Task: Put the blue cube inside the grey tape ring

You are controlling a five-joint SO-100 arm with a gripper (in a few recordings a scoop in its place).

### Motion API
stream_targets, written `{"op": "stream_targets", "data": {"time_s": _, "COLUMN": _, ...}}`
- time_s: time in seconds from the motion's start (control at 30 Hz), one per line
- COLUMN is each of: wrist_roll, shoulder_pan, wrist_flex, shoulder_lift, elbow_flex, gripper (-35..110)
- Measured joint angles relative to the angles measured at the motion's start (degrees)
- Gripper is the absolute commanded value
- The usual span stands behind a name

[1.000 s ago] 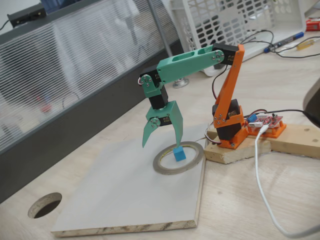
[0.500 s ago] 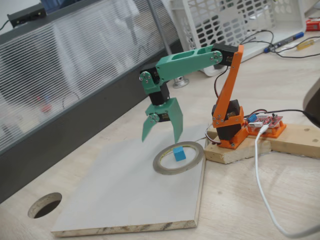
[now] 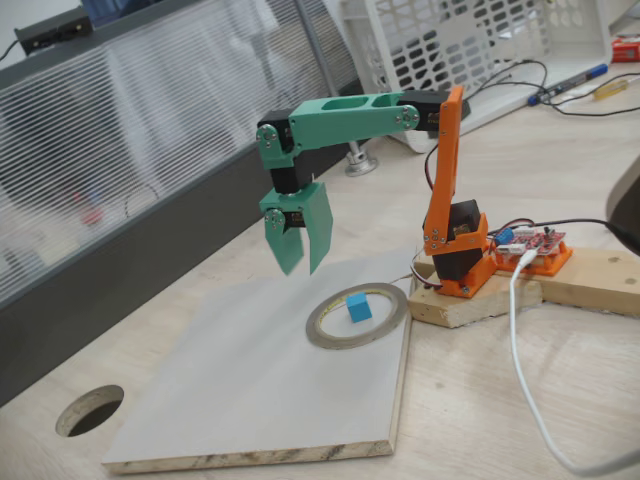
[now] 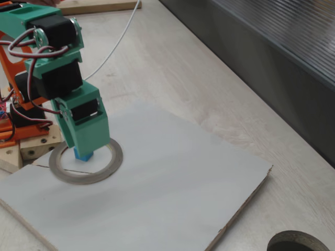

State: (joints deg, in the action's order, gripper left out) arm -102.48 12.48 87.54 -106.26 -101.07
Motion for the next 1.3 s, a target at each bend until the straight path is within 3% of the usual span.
{"op": "stream_targets", "data": {"time_s": 0.23, "wrist_roll": 0.0, "shoulder_pan": 0.44, "wrist_flex": 1.23, "shoulder_lift": 0.0, "elbow_flex": 0.18, "gripper": -2}}
{"op": "stream_targets", "data": {"time_s": 0.47, "wrist_roll": 0.0, "shoulder_pan": 2.9, "wrist_flex": 10.81, "shoulder_lift": 0.0, "elbow_flex": 0.18, "gripper": -2}}
{"op": "stream_targets", "data": {"time_s": 1.3, "wrist_roll": 0.0, "shoulder_pan": 3.43, "wrist_flex": 11.69, "shoulder_lift": 0.18, "elbow_flex": 0.18, "gripper": -2}}
